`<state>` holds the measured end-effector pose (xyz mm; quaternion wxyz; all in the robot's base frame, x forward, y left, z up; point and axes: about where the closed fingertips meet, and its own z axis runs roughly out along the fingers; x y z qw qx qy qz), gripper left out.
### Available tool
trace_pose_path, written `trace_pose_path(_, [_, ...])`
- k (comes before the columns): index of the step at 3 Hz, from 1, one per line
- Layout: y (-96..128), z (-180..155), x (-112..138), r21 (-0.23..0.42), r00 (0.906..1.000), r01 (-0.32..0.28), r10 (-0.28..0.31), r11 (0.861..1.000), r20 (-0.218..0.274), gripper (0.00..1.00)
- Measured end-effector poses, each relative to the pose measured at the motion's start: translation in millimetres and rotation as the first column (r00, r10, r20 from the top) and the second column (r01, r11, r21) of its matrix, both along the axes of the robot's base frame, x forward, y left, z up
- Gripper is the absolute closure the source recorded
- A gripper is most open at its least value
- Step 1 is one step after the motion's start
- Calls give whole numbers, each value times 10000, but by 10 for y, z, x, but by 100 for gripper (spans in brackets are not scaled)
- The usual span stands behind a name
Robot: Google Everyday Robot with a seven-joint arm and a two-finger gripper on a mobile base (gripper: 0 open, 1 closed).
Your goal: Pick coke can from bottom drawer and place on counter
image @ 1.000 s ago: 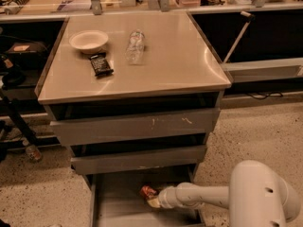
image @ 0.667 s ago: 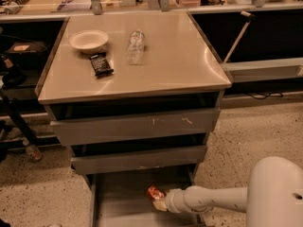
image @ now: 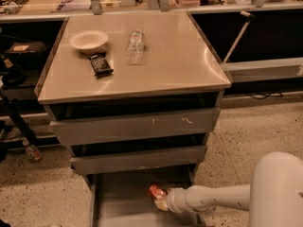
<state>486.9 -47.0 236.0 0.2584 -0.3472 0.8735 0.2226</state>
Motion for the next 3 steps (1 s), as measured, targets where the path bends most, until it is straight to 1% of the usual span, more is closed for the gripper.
trace_pose_path(1, [-167, 657, -112, -301, 9984, 570, -569, 9979, 59, 100])
trace_pose_path(2, [-167, 658, -112, -301, 9984, 570, -569, 9979, 60, 100])
trace_pose_path(3, [-209, 863, -115, -345, 9981, 570, -562, 9978, 232, 100])
